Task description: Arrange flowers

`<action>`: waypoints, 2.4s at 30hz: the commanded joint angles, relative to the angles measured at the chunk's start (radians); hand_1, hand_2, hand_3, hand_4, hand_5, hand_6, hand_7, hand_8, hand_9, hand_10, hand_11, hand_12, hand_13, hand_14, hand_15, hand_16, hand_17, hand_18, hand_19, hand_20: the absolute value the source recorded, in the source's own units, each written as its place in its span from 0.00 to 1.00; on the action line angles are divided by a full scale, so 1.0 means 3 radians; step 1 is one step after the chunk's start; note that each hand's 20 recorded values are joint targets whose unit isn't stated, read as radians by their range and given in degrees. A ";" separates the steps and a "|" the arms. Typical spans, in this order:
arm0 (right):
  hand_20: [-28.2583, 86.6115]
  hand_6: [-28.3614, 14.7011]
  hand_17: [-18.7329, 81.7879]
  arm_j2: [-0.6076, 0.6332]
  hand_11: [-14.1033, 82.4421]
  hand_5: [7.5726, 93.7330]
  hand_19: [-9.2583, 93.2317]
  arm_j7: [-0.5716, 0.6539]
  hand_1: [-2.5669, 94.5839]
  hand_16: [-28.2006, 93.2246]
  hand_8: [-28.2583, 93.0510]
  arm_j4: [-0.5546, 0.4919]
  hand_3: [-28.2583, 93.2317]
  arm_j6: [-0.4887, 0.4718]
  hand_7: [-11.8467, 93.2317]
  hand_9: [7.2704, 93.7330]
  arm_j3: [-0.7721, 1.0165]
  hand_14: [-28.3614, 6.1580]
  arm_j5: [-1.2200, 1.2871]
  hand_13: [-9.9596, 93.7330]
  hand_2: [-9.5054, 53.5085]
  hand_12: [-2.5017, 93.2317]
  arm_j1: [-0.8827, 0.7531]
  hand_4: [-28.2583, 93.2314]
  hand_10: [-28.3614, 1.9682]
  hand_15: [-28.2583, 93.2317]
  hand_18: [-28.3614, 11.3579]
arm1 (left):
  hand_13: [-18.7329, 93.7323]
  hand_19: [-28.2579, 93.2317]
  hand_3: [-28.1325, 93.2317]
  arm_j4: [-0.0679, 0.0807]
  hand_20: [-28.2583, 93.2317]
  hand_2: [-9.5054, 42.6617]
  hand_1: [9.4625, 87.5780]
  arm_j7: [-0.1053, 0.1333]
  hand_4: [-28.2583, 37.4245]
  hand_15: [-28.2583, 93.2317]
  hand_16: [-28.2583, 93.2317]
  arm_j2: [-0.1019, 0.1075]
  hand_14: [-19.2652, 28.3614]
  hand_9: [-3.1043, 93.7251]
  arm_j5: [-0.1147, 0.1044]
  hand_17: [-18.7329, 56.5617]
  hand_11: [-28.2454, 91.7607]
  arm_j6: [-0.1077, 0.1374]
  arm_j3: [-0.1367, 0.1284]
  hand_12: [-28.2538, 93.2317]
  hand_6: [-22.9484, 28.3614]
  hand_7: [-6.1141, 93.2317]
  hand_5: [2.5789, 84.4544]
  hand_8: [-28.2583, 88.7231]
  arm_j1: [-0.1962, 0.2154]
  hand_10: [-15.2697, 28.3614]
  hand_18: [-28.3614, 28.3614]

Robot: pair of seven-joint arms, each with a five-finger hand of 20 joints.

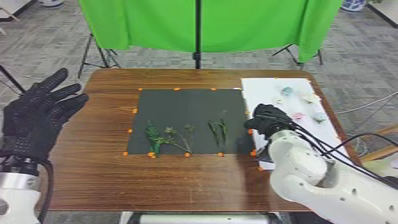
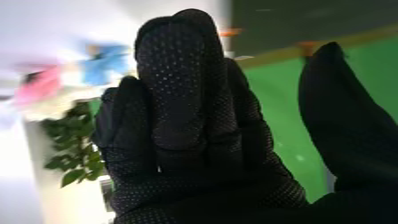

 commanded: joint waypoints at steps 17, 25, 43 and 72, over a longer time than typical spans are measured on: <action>0.40 0.60 0.67 0.0059 0.39 0.49 1.00 0.0269 0.35 0.35 0.15 0.0624 0.85 -0.0503 0.23 0.78 0.0100 0.48 0.0370 0.84 0.09 0.18 0.0115 0.06 0.31 0.72 0.18 | 0.36 0.71 0.86 0.0068 0.22 0.35 0.15 -0.0012 0.00 0.67 0.15 0.0019 0.98 0.34 0.0002 0.12 0.45 -0.0036 0.0082 0.32 0.62 0.16 0.38 0.18 -0.0065 0.80 1.00; 0.39 0.63 0.68 0.0042 0.35 0.73 1.00 0.0237 0.52 0.36 0.21 0.0698 0.83 -0.0154 0.28 0.87 -0.0172 0.58 0.0174 0.88 0.01 0.22 0.0197 0.01 0.54 0.69 0.26 | 0.36 0.71 0.86 0.0077 0.22 0.35 0.15 -0.0017 0.00 0.67 0.15 0.0029 0.98 0.34 0.0010 0.12 0.45 -0.0061 0.0108 0.32 0.62 0.16 0.38 0.18 -0.0091 0.80 1.00; 0.49 0.66 0.72 0.0154 0.36 0.86 1.00 0.0295 0.60 0.39 0.31 0.0636 0.82 0.0602 0.35 0.99 -0.0584 0.71 -0.0441 0.93 0.00 0.31 0.0550 0.00 0.68 0.69 0.32 | 0.36 0.71 0.86 0.0066 0.22 0.35 0.15 -0.0028 0.00 0.66 0.15 0.0197 0.97 0.33 0.0049 0.12 0.45 -0.0114 0.0181 0.33 0.62 0.16 0.38 0.18 -0.0289 0.80 1.00; 0.56 0.66 0.71 -0.1698 0.41 0.85 1.00 -0.0966 0.58 0.39 0.30 0.0681 0.85 0.0915 0.37 0.99 -0.2092 0.73 0.0393 0.93 0.00 0.30 0.2117 0.00 0.69 0.72 0.34 | 0.36 0.73 0.85 0.0211 0.22 0.34 0.14 -0.0038 0.00 0.66 0.15 0.0435 0.97 0.33 0.0099 0.14 0.45 -0.0295 0.0525 0.33 0.61 0.16 0.37 0.18 -0.1212 0.79 1.00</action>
